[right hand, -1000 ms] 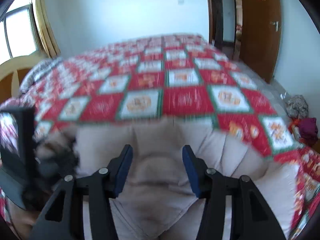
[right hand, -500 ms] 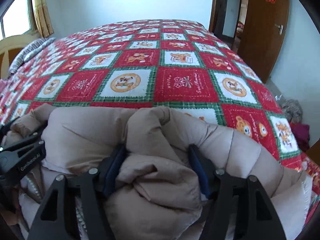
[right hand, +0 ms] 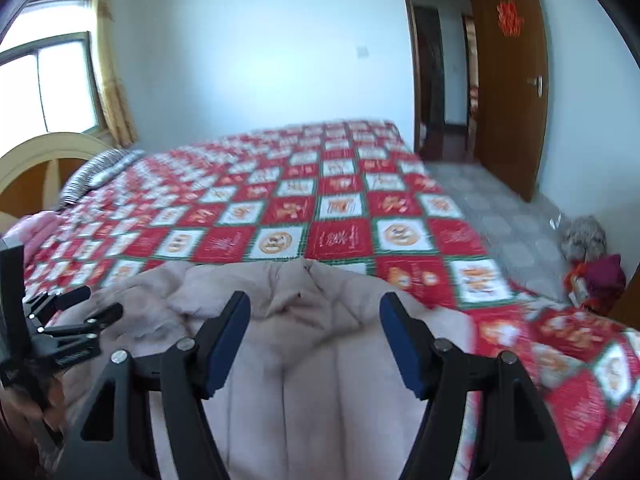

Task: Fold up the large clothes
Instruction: 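Release the folded jacket with both grippers and pull them back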

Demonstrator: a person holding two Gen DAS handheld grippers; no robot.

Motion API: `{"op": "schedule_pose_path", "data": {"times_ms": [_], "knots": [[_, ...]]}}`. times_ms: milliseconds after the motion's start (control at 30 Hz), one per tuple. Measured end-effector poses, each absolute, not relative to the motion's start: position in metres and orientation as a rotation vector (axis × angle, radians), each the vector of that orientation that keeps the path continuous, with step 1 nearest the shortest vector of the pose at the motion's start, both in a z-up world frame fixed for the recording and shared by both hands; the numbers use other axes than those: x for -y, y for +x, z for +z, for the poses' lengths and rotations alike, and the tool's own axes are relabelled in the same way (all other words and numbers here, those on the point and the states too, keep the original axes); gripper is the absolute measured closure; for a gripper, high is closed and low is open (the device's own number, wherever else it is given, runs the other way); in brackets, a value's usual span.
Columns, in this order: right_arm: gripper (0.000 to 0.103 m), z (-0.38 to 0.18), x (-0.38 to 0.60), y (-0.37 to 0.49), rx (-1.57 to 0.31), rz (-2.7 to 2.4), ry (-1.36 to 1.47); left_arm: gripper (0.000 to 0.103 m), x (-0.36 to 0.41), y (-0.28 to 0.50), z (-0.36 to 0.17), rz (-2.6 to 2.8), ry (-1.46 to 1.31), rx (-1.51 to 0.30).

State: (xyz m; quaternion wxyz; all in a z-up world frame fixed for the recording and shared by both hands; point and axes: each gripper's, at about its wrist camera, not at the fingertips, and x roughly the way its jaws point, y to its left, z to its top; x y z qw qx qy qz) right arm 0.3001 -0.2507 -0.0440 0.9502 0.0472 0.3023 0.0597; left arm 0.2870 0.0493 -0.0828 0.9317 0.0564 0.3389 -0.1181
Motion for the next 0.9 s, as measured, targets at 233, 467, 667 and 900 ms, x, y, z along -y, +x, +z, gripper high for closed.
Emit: {"op": "schedule_pose_path", "data": {"times_ms": [233,467,667,900], "knots": [[0.033,-0.009,0.275,0.169,-0.586,0.102,0.103,0.026,-0.131,0.157,-0.062,-0.352,-0.021,-0.678],[0.033,-0.002,0.307,0.059,-0.615,0.087,0.163,0.025,-0.174,0.050,-0.089,-0.326,0.067,-0.717],[0.033,0.053,0.330,-0.026,-0.505,0.004,0.138,0.025,-0.199,0.011,-0.109,-0.298,0.044,-0.769],[0.032,0.110,0.350,-0.099,-0.357,-0.053,0.153,0.025,-0.221,-0.004,-0.113,-0.261,-0.024,-0.766]]}}
